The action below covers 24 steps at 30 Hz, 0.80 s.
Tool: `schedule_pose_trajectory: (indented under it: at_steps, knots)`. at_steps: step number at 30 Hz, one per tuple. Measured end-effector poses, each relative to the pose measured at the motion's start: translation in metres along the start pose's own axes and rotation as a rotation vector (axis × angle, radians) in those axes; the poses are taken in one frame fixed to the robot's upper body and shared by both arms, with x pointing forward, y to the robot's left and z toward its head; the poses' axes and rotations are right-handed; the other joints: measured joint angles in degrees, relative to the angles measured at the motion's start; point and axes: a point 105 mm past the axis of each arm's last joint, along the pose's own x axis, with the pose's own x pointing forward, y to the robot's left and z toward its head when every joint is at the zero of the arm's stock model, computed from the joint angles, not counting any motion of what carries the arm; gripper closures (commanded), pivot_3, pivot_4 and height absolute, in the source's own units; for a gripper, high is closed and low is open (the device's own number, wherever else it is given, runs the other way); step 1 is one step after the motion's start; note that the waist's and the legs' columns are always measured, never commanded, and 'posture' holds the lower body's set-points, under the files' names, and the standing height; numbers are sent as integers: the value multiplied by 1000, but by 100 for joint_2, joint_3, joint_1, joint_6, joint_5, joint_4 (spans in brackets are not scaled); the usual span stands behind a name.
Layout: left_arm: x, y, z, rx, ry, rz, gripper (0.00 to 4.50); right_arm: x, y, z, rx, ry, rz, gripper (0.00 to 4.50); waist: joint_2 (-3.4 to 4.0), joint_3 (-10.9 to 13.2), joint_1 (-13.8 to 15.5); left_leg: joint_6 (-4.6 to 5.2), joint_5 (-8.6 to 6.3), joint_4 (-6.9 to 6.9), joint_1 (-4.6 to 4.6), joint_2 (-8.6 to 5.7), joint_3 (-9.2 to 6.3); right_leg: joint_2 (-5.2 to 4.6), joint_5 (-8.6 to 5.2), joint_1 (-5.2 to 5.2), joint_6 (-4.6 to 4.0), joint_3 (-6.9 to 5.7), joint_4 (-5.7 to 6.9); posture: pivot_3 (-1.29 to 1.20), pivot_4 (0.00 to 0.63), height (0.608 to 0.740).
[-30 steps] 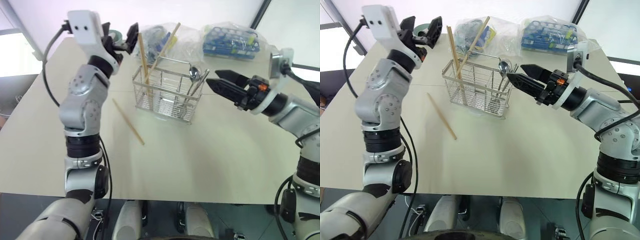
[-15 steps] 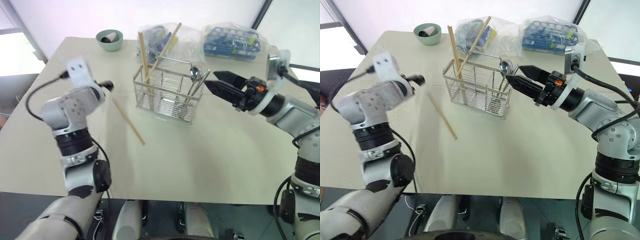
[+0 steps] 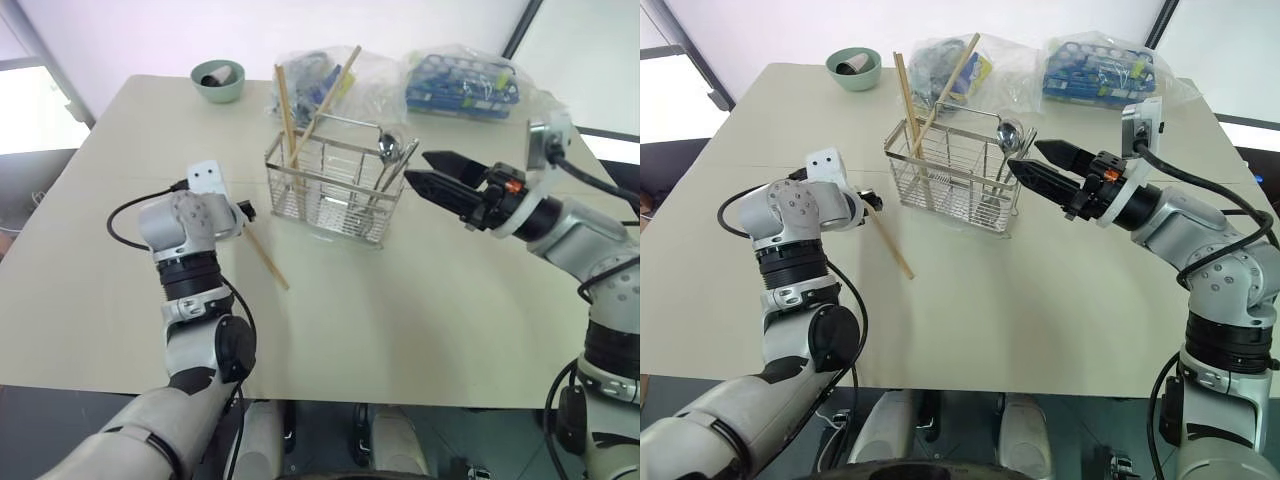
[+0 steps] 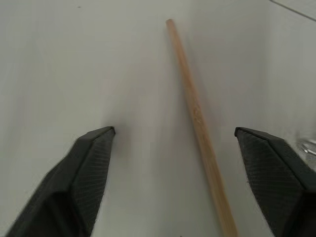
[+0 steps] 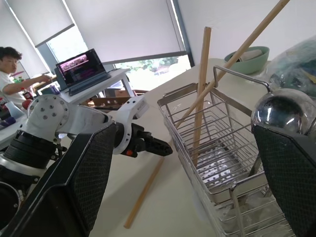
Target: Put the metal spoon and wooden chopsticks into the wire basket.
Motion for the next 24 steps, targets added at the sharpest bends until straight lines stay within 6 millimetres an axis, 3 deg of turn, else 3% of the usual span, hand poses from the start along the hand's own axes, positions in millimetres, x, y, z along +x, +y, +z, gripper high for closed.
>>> schedule_pose_trajectory:
  at_steps: [5,12,17,20,24]
  knots:
    - [5,6,1,-35,-5,24,4369,-1,1,3,-14,-9,-5,0,2,-3,23,4,-3,0,3,-1,-1,-1,0,4,0,0,1,0,150,708]
    - [11,13,16,-44,-87,35,4445,-1,0,3,-15,-9,-14,0,1,-2,110,2,-2,0,0,1,4,1,1,-6,-1,0,1,0,150,708]
    - [2,48,73,-108,-378,82,4445,-2,0,4,-20,-6,-18,0,0,-1,109,-18,10,-3,-11,2,10,2,1,-18,-2,0,0,0,150,708]
    - [-26,54,121,-168,-625,8,4445,-3,-1,5,-28,0,-23,0,-5,1,147,-15,8,-2,-17,1,13,0,1,-15,-2,-3,-6,0,150,708]
    - [-96,24,185,-277,-971,-325,4445,-3,-1,5,-27,3,-22,0,-16,7,171,-15,8,4,-23,-5,12,-8,2,-8,-2,-5,-17,0,150,708]
